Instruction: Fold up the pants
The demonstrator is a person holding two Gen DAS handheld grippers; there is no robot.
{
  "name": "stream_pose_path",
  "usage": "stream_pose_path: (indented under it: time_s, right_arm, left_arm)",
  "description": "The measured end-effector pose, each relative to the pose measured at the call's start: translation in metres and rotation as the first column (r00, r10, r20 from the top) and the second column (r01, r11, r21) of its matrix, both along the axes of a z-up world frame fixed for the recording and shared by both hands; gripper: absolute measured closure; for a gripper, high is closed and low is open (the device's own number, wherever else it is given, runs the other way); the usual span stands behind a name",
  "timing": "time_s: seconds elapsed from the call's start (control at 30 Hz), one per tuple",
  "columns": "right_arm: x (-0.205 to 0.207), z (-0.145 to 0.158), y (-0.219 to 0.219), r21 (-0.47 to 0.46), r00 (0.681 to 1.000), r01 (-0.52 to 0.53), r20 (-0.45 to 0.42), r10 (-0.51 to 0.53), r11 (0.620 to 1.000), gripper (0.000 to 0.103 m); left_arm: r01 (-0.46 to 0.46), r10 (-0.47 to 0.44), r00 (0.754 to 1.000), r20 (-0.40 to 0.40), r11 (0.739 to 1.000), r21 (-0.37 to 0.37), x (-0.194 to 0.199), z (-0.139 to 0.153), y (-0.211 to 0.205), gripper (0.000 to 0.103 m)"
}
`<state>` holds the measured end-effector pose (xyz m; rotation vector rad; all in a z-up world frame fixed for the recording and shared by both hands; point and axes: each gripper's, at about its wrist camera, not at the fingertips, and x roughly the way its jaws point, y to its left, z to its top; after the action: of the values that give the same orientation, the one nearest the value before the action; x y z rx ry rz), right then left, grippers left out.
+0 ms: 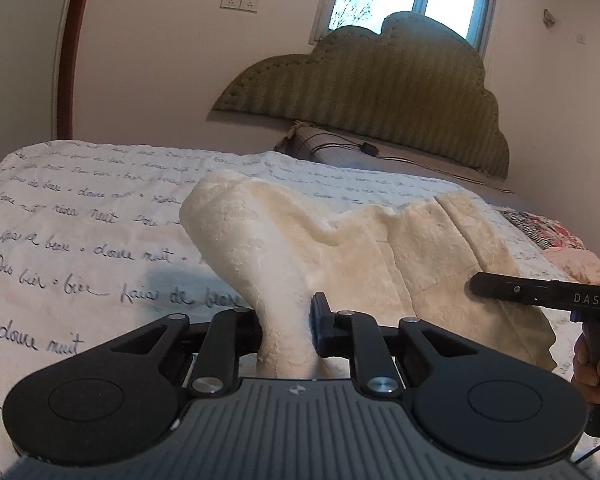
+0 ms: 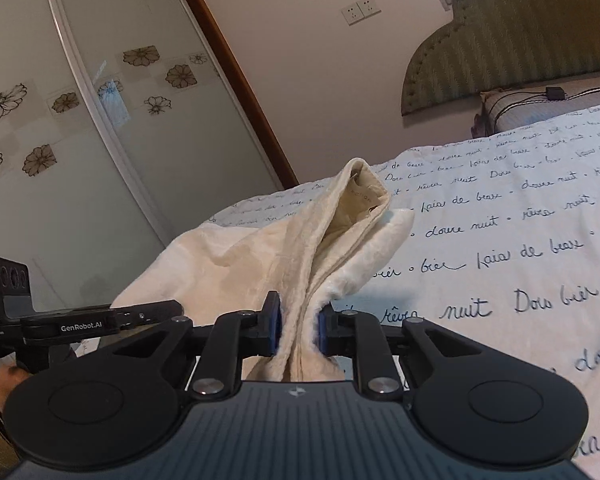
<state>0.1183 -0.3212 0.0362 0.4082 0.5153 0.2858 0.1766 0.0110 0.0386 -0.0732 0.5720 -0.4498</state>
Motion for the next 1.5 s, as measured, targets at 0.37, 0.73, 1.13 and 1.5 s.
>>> stream_pose_path:
  time_s: [0.37,0.73,1.13,1.5]
  right_arm:
    - [0.034,-0.049,0.015,-0.129,0.976,0.116,-0.169,-0.137,0.985,0.065]
    - [-0.011,-0.040,0.077,-0.375,0.994,0.020,-0.092,-0.059,0.927,0.066]
    - [-0.061,-0.023,0.092,-0.258,0.986,0.097,-0.104,-0.128,0.961,0.047]
    - [-0.088,-0.020,0.138,-0.417,0.959,0.030,-0.245,-0.144,0.908,0.025]
  left_arm:
    - [-0.110,0.118,0.990,-0.075,0.989,0.102,0.035,-0.046,0.022,0.041]
    - [-0.074,0.076,0.997,0.000,0.972,0.223,-0.034,-0.031,-0.018,0.026]
    - [-0.199,0.194,0.980,0.045,0.954,0.224,-0.064,-0.029,-0.021,0.011]
    - [-0.234,0.237,0.971,0.017,0.937,0.259,-0.096,-0.029,-0.011,0.008]
